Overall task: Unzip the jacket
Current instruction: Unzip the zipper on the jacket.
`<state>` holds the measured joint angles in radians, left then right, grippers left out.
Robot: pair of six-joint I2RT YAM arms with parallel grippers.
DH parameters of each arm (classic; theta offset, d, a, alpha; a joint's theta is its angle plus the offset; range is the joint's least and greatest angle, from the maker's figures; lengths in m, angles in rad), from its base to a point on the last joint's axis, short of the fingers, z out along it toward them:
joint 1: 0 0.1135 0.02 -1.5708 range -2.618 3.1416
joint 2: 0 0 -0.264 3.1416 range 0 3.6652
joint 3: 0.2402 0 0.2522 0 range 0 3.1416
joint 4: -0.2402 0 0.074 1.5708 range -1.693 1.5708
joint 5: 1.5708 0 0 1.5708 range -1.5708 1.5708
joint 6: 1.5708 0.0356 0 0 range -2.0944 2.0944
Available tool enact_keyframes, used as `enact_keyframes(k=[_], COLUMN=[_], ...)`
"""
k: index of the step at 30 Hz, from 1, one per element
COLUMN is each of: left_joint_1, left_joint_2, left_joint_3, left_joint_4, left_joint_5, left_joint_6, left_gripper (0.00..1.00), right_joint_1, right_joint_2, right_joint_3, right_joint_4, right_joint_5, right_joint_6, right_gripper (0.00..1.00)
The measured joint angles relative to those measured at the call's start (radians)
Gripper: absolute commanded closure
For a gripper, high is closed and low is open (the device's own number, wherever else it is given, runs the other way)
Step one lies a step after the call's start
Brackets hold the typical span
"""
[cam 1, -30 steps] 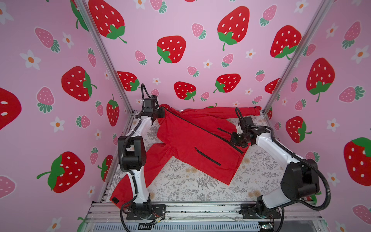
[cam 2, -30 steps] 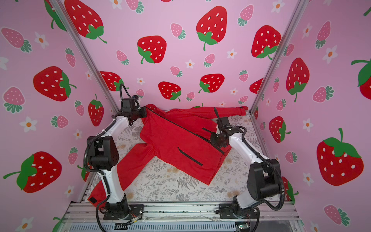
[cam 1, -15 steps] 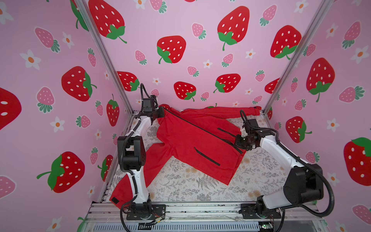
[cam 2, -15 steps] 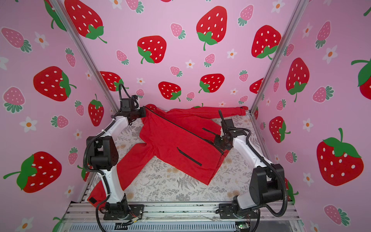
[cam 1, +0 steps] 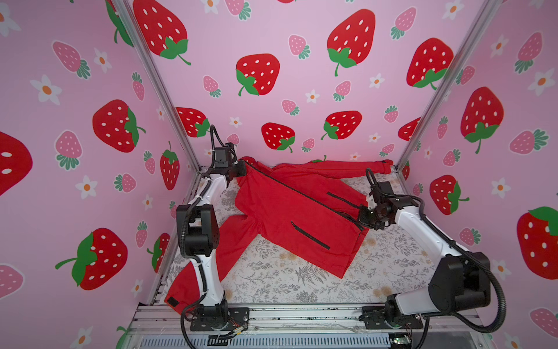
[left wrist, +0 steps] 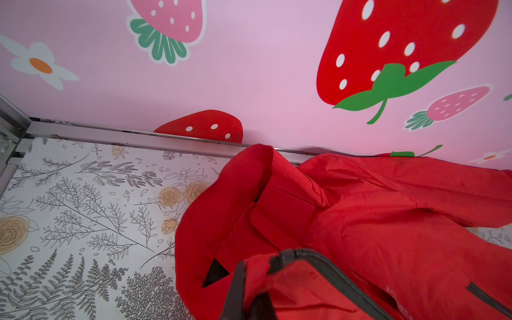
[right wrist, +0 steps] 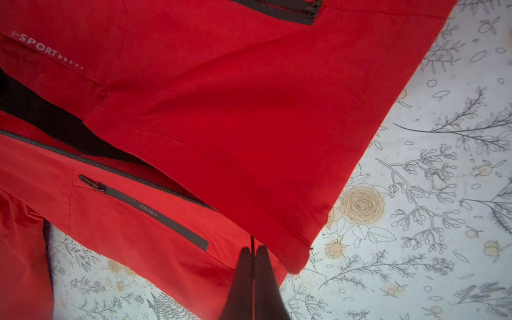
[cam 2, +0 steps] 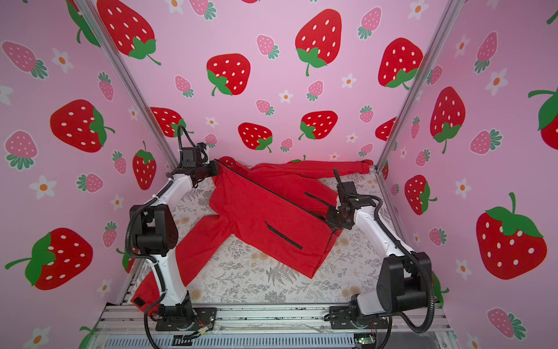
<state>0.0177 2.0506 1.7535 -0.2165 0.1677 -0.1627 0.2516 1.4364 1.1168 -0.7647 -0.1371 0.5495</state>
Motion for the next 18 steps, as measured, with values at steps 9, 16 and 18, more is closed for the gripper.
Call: enact_keyframes(k=[9, 16, 18], left_joint_1=[0.0, 0.006, 0.01], left_joint_2=[0.006, 0.013, 0.018], left_joint_3=[0.024, 0.037, 0.044], left_joint_4=[-0.026, -0.027, -0.028], left_joint_5=[0.001, -0.001, -0.003], left_joint_6=[0.001, 0.001, 0.001], left_gripper=[1.0, 1.0, 1.0], right_joint_1=[-0.016, -0.04, -0.042], right_joint_2=[-0.019, -0.027, -0.027], right_joint_3=[-0.017, -0.018, -0.018], right_joint_4=[-0.015, -0.046, -0.058], right_joint_5=[-0.001, -0.004, -0.001], right_joint_6=[-0.002, -0.028, -0.033], right_gripper=[1.0, 1.0, 1.0])
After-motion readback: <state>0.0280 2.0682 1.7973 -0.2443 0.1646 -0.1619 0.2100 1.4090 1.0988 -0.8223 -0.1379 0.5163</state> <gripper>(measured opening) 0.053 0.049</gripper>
